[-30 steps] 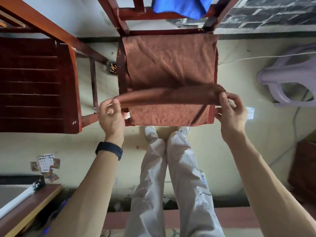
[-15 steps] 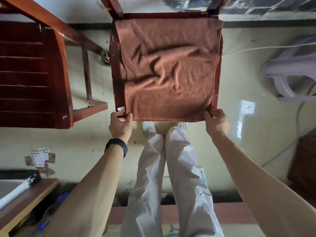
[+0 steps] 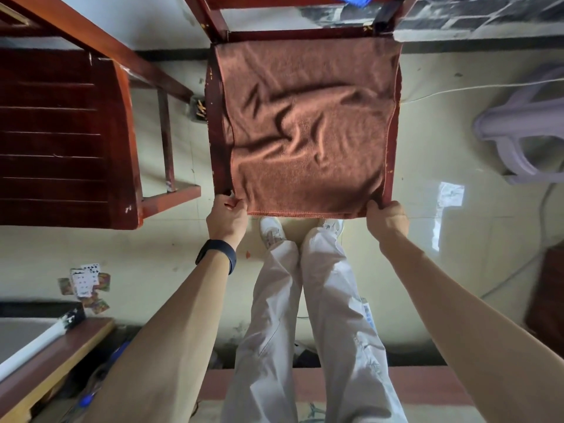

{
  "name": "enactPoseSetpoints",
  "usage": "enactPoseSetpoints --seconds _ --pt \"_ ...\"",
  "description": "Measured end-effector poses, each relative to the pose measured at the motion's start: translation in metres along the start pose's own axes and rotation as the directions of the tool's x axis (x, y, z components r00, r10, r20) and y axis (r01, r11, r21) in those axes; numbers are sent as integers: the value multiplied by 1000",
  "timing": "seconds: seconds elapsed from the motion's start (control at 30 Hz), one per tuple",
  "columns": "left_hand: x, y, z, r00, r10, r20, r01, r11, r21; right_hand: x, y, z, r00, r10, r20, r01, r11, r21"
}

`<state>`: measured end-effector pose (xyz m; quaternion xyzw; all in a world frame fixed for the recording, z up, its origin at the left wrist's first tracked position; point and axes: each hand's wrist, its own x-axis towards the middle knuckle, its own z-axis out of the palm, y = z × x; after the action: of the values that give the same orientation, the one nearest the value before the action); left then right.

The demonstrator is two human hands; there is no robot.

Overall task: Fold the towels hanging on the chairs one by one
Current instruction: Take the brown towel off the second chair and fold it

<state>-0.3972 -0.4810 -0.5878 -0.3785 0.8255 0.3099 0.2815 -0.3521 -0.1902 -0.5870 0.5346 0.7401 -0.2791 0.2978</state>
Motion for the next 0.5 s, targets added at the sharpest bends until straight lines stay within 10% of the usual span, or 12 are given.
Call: enactPoseSetpoints --seconds 0.23,0.37,0.5 --pt "-30 2 -44 1000 16 4 -15 968 -252 -29 11 -34 997 28 65 -61 821 568" --pt "-53 18 -73 998 68 12 -64 980 -189 -51 0 -70 994 -9 106 -64 740 670" --pt "-72 46 -109 979 -122 162 177 904 -389 -75 -20 -107 995 -15 97 -58 712 700"
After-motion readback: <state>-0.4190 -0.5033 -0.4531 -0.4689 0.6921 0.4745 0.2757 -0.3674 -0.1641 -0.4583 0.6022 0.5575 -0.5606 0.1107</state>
